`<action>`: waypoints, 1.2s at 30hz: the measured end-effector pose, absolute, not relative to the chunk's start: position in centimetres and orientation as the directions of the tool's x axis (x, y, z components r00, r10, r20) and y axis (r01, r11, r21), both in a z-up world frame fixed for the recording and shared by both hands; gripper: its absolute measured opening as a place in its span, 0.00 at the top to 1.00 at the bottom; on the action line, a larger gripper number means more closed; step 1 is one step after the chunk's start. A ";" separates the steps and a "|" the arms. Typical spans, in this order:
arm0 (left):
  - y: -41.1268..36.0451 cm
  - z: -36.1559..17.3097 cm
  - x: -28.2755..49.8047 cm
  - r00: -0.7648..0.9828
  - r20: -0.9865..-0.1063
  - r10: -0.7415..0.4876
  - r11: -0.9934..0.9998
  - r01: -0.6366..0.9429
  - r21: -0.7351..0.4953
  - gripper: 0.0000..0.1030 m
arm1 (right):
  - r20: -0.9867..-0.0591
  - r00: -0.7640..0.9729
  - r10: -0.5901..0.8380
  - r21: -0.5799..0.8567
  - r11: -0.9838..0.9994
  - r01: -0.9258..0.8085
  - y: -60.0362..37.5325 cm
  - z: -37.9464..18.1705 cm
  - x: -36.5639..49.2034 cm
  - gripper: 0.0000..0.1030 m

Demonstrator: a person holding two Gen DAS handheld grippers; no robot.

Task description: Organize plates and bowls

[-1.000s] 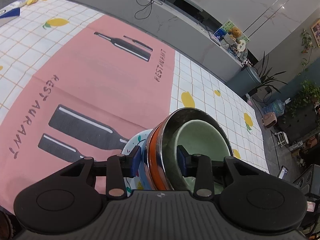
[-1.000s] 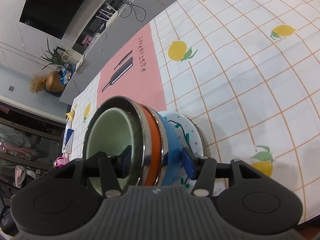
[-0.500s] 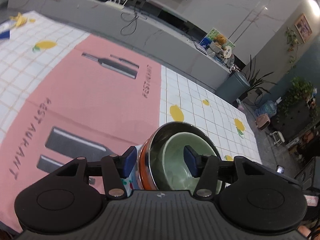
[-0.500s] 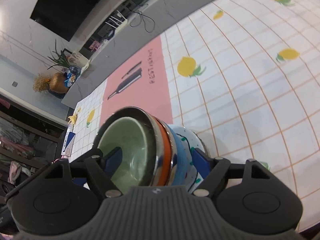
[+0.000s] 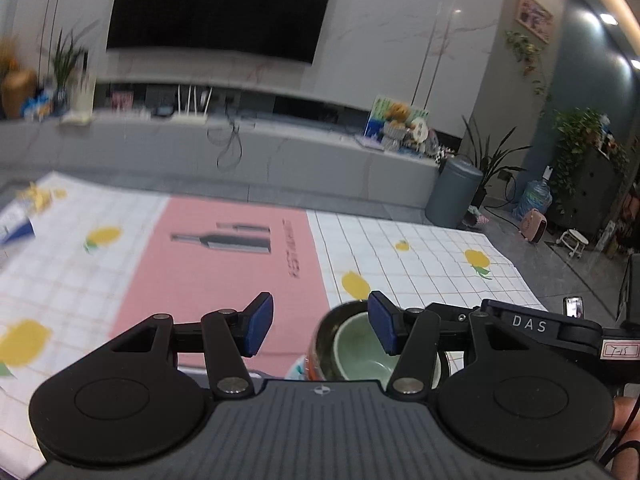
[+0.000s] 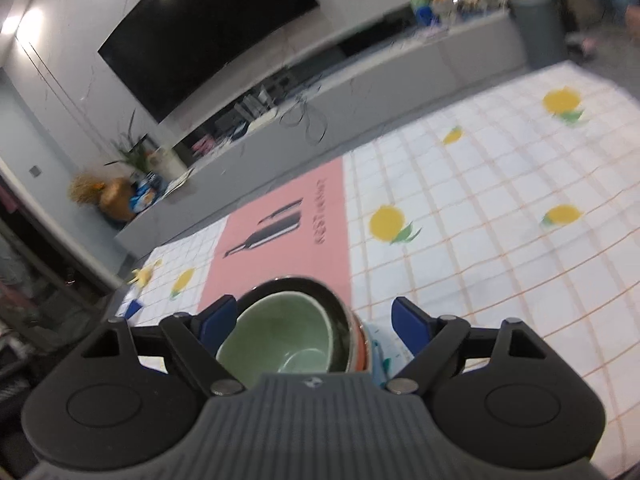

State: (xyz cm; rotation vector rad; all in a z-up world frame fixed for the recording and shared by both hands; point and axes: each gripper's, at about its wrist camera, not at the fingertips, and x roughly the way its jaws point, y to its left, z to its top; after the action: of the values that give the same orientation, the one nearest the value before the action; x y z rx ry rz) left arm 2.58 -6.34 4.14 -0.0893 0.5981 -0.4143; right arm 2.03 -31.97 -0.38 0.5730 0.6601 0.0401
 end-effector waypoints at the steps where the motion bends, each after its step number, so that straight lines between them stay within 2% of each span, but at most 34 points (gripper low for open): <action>1: -6.1 4.5 2.2 0.756 -0.517 -0.401 0.915 0.358 -0.186 0.39 | -0.558 0.809 0.188 0.497 0.856 0.144 -31.6 0.0 1.4 0.19; 7: -4.0 5.8 0.3 0.799 -0.456 -0.392 0.918 0.374 -0.135 0.39 | -0.504 0.846 0.174 0.477 0.873 0.104 -29.4 2.9 -1.4 0.18; 17: -2.9 6.1 -2.8 0.865 -0.412 -0.287 0.943 0.331 0.040 0.39 | -0.454 0.886 0.092 0.308 0.950 0.059 -23.9 6.0 -6.1 0.11; 23: -2.4 5.0 -3.7 0.860 -0.419 -0.291 0.943 0.332 0.025 0.39 | -0.442 0.897 0.016 0.215 0.972 0.089 -22.1 6.0 -8.8 0.09; 26: -2.5 4.2 -4.1 0.856 -0.422 -0.300 0.939 0.342 0.026 0.38 | -0.427 0.904 -0.033 0.184 0.975 0.123 -21.7 5.8 -9.7 0.03; 28: -2.5 3.8 -4.3 0.855 -0.427 -0.294 0.940 0.339 0.031 0.38 | -0.412 0.910 -0.047 0.174 0.976 0.129 -21.5 5.7 -10.3 0.03; 32: -2.1 3.2 -4.1 0.844 -0.445 -0.301 0.943 0.331 -0.010 0.38 | -0.446 0.893 -0.054 0.174 0.974 0.146 -21.3 5.0 -10.9 0.03; 36: -1.8 2.0 -4.1 0.830 -0.466 -0.307 0.941 0.337 -0.020 0.26 | -0.466 0.881 -0.079 0.150 0.975 0.166 -21.2 4.0 -11.4 0.03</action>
State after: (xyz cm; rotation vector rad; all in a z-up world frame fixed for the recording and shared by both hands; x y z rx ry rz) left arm -4.07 -1.84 2.01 0.0643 0.4830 -0.3423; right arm -11.37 -21.20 3.99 0.1883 0.4758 -0.1286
